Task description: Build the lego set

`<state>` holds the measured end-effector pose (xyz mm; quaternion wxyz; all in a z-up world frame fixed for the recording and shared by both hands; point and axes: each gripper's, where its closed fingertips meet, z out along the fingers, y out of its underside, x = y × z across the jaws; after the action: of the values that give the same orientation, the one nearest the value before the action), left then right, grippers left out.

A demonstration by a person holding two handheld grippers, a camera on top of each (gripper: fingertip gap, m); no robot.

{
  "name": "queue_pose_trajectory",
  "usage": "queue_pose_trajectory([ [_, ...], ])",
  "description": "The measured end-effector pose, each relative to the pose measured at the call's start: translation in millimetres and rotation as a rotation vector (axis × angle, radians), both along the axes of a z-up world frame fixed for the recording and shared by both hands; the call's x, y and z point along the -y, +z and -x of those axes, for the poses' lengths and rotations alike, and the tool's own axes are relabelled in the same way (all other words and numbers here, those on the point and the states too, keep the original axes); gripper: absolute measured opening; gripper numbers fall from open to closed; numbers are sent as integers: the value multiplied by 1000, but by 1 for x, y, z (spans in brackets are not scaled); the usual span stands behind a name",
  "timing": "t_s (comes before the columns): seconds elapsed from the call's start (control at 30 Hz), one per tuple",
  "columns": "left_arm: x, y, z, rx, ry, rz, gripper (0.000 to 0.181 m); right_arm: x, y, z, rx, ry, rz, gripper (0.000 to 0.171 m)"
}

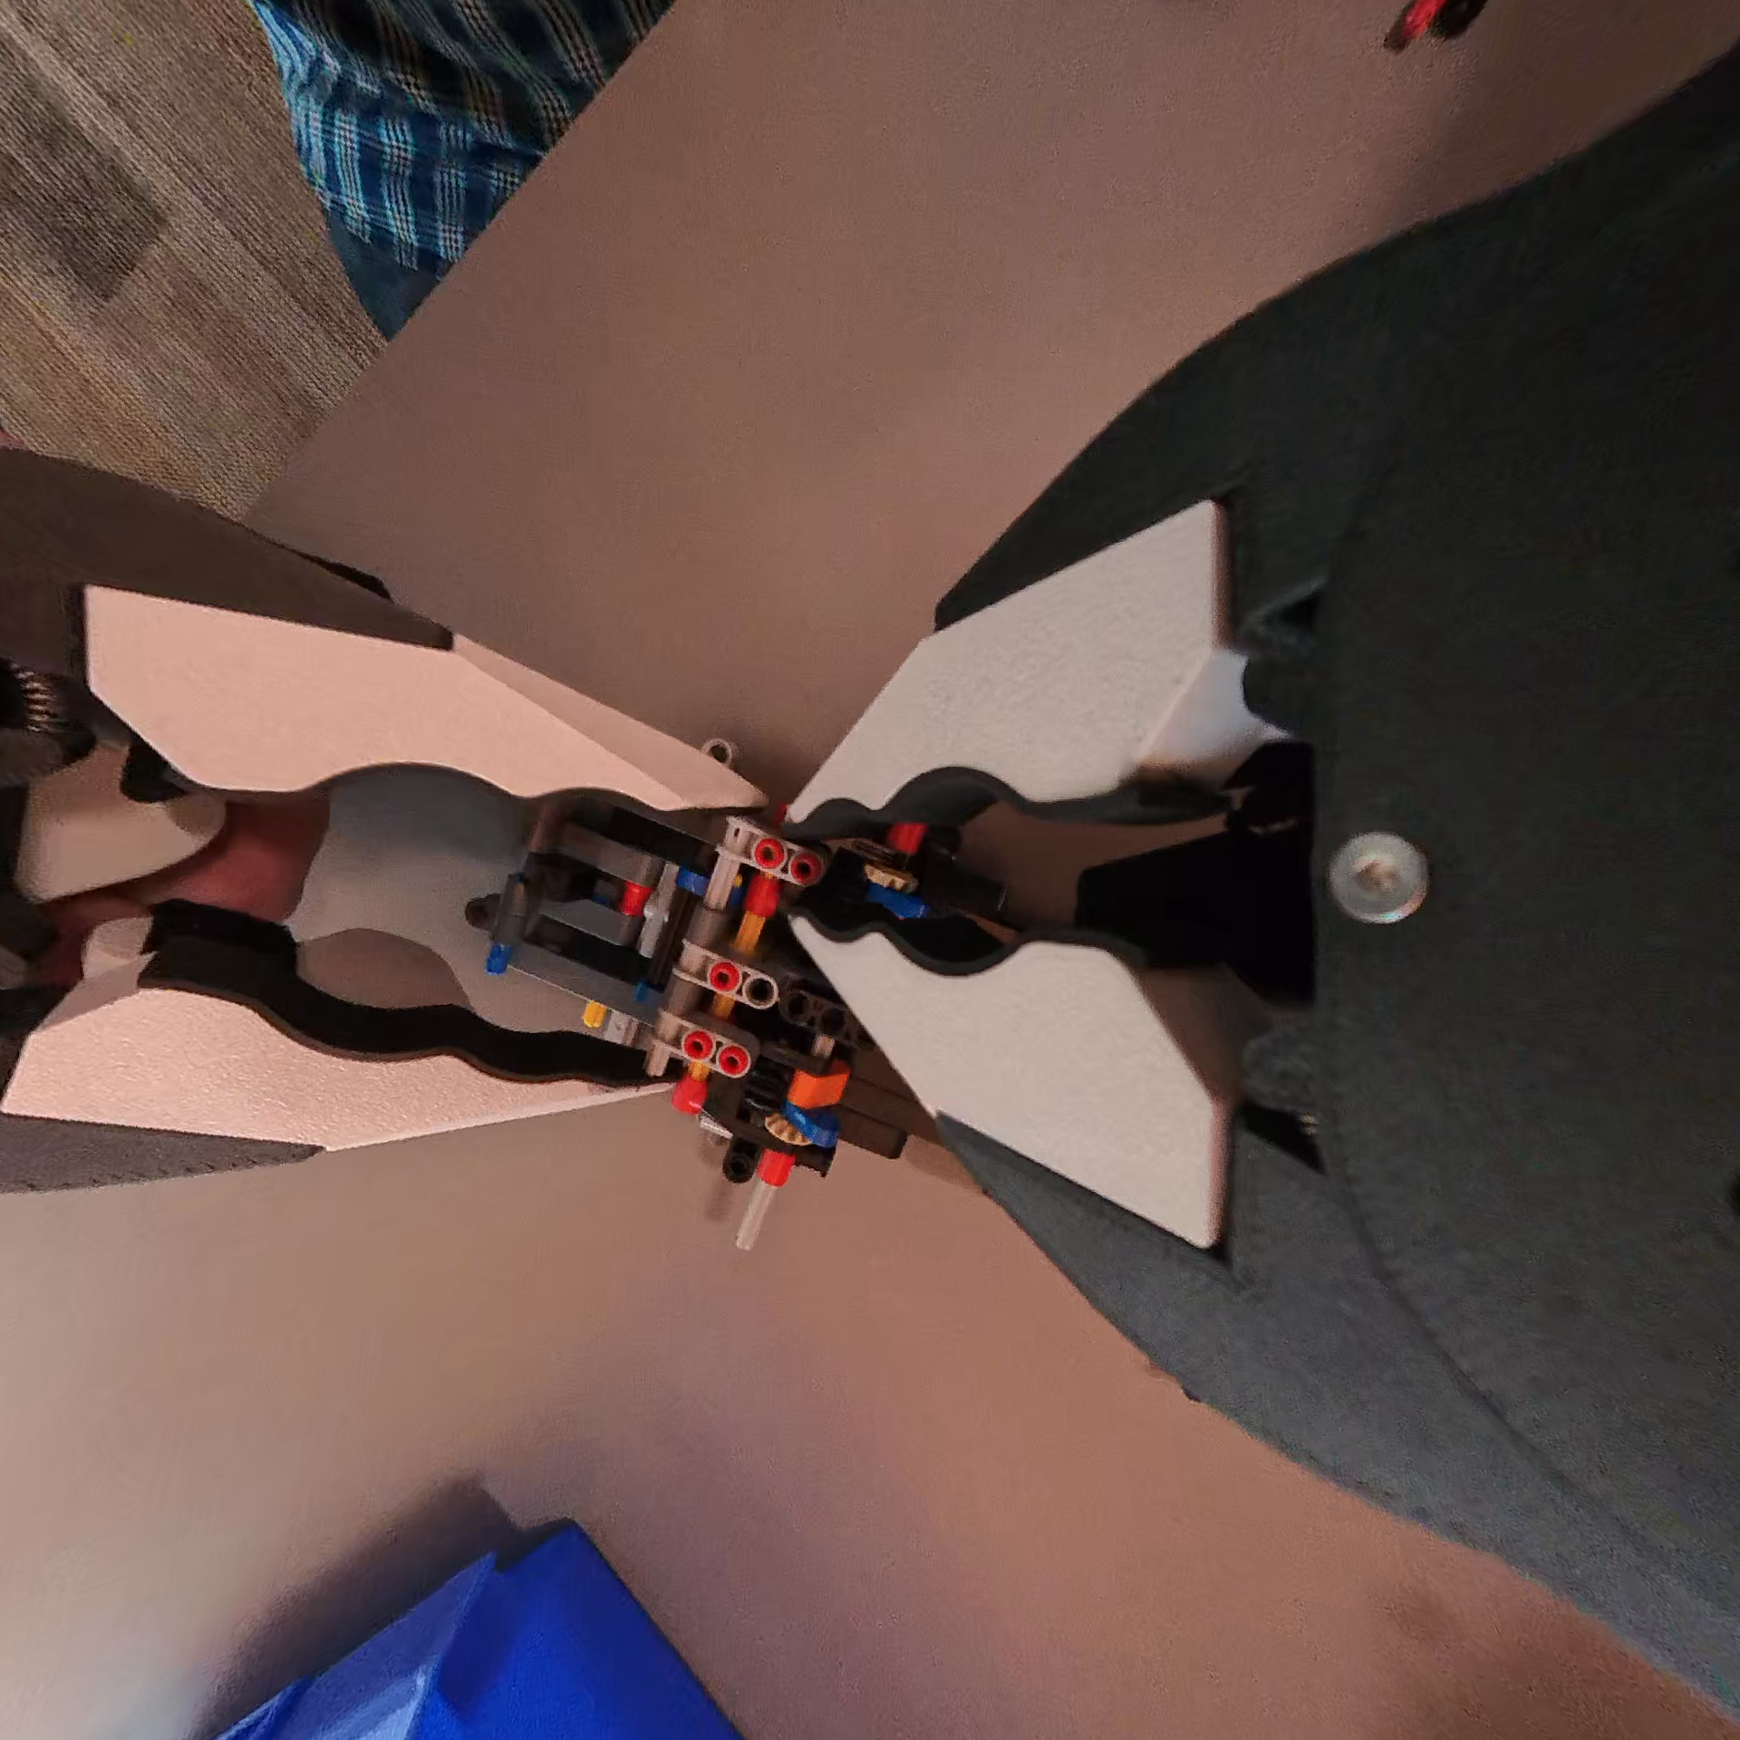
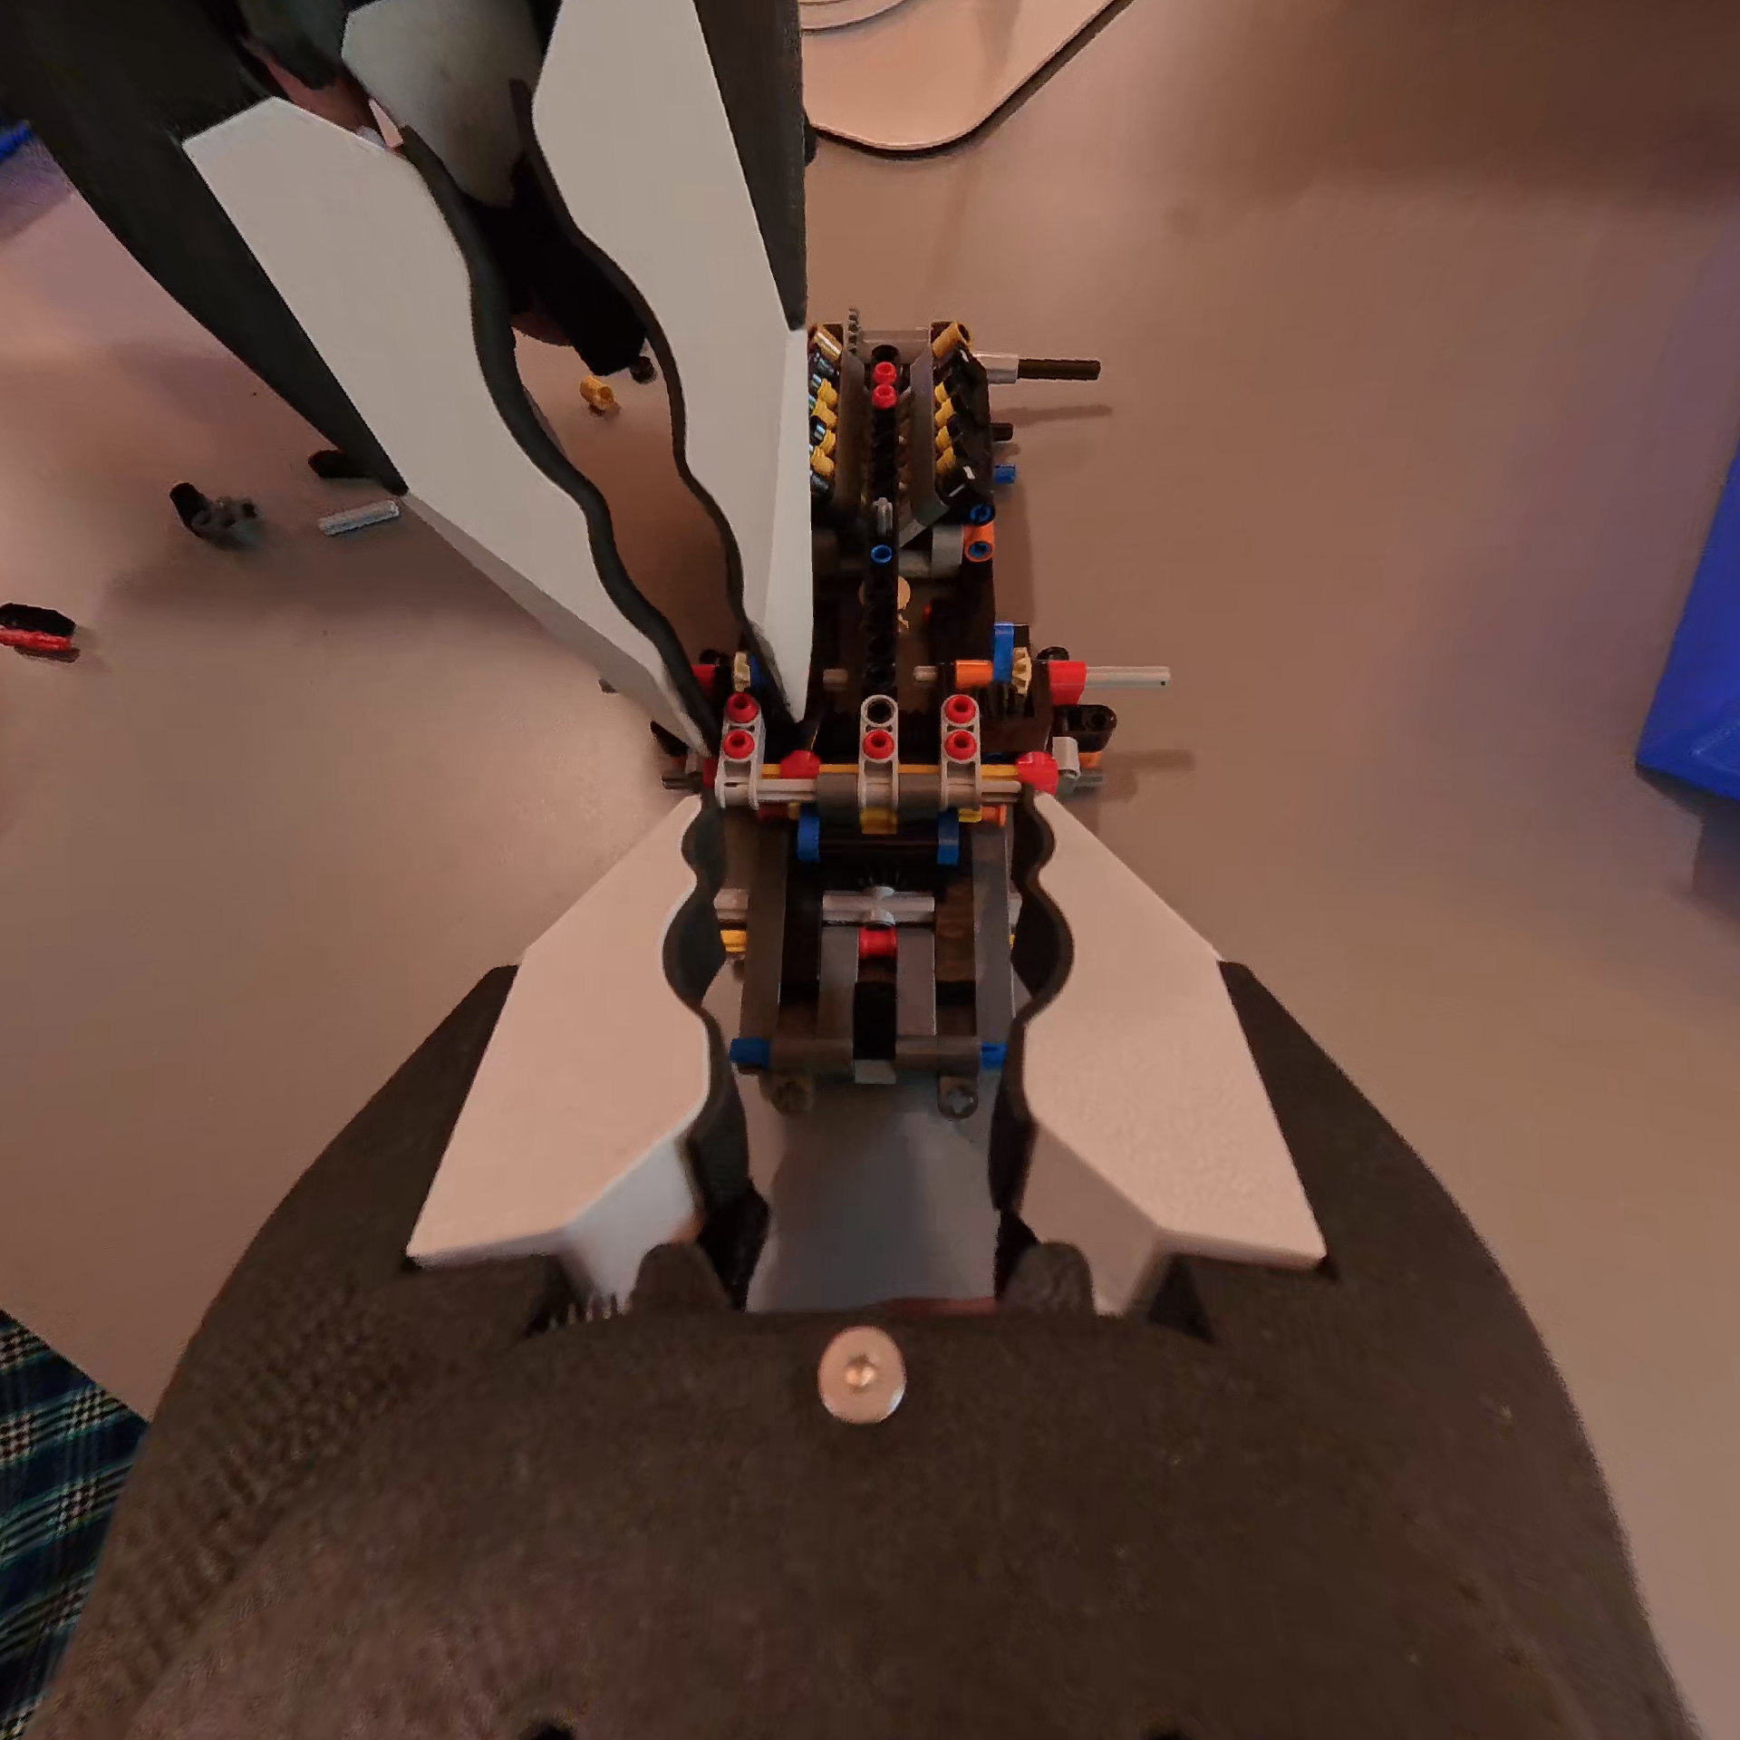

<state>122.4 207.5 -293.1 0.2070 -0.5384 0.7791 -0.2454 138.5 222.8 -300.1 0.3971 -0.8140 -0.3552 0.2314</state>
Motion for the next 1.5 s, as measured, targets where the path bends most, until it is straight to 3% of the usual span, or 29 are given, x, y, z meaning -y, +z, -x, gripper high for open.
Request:
queue_pose_trajectory([
  [0.93,2,-1,-1,17,30,-27,9,4,2,0,-52,59,56,55],
  [1.03,3,-1,-3,35,43,-48,9,5,1,1,-49,74,61,48],
  [1.2,2,-1,-4,51,58,-66,9,3,3,0,-62,61,56,49],
  [1.3,2,-2,-4,47,56,-73,9,1,8,-3,-79,36,25,62],
  [1.5,0,-2,-2,36,41,-80,8,-4,5,-2,-32,52,0,58],
])
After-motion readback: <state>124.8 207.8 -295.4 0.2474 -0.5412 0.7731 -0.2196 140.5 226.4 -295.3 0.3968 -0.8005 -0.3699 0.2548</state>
